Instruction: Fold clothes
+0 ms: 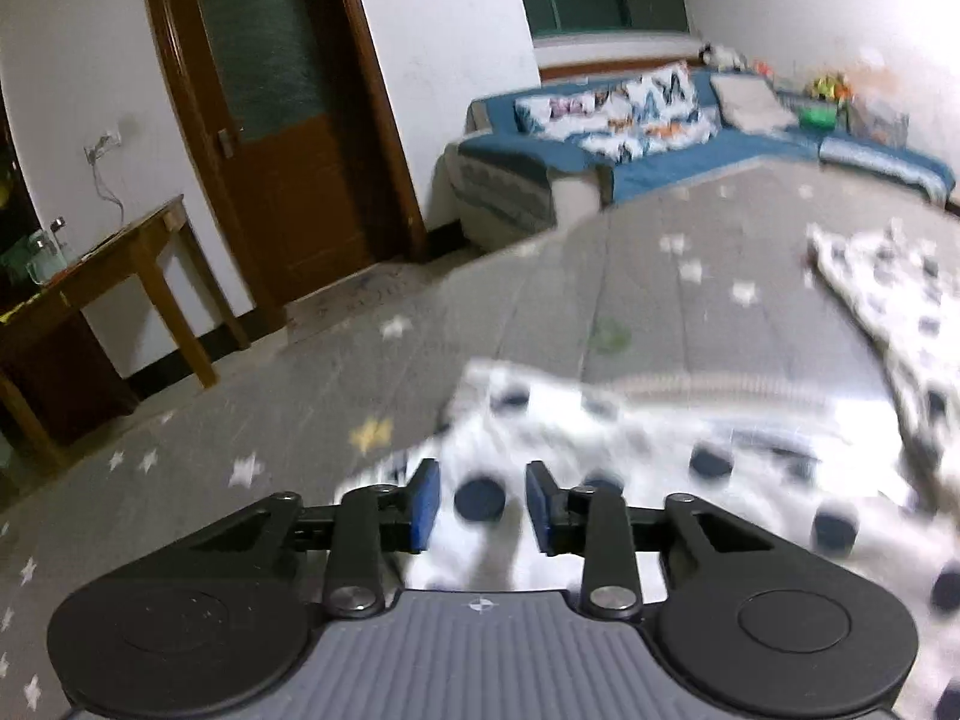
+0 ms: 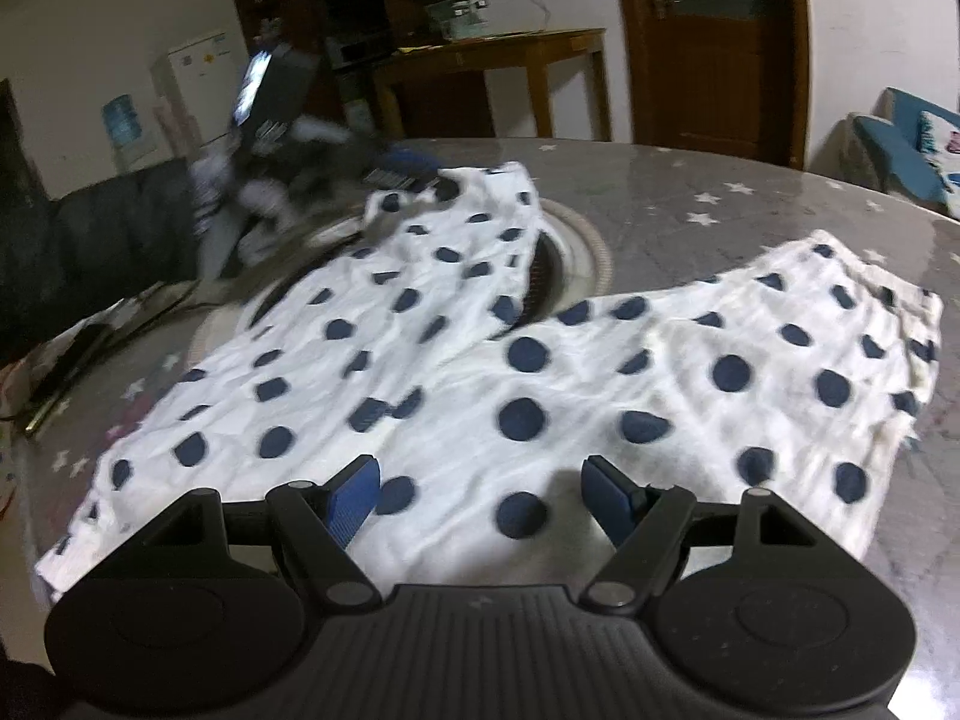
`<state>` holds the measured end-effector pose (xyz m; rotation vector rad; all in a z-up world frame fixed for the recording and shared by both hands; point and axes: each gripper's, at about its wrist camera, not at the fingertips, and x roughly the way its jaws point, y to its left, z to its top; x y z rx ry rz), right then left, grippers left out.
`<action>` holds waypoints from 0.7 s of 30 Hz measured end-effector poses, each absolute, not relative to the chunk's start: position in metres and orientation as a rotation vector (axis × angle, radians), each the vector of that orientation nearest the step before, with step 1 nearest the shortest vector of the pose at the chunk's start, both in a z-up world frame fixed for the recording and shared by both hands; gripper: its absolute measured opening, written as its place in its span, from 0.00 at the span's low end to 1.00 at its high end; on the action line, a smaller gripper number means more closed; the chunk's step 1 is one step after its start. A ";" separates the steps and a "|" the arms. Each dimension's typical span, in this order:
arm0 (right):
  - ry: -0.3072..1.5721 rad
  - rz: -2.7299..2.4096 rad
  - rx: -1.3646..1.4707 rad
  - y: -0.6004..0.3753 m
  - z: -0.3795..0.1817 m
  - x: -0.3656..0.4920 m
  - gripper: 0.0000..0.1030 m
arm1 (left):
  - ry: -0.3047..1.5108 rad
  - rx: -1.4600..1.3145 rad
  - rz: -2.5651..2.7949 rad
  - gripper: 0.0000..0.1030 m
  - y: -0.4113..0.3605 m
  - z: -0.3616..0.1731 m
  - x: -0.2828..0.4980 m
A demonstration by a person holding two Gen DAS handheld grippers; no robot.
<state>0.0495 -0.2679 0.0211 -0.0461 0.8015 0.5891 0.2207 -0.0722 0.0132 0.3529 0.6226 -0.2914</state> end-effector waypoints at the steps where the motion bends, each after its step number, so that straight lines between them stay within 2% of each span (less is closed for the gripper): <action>1: 0.803 0.578 -0.044 -0.270 0.021 0.050 0.74 | 0.633 0.363 -0.278 0.28 -0.071 0.009 0.219; 11: 0.811 0.516 -0.036 -0.290 0.029 0.059 0.74 | 0.617 0.323 -0.193 0.27 -0.056 0.018 0.214; 21: 0.800 0.494 -0.035 -0.294 0.022 0.092 0.74 | 0.598 0.316 -0.276 0.28 -0.082 0.032 0.196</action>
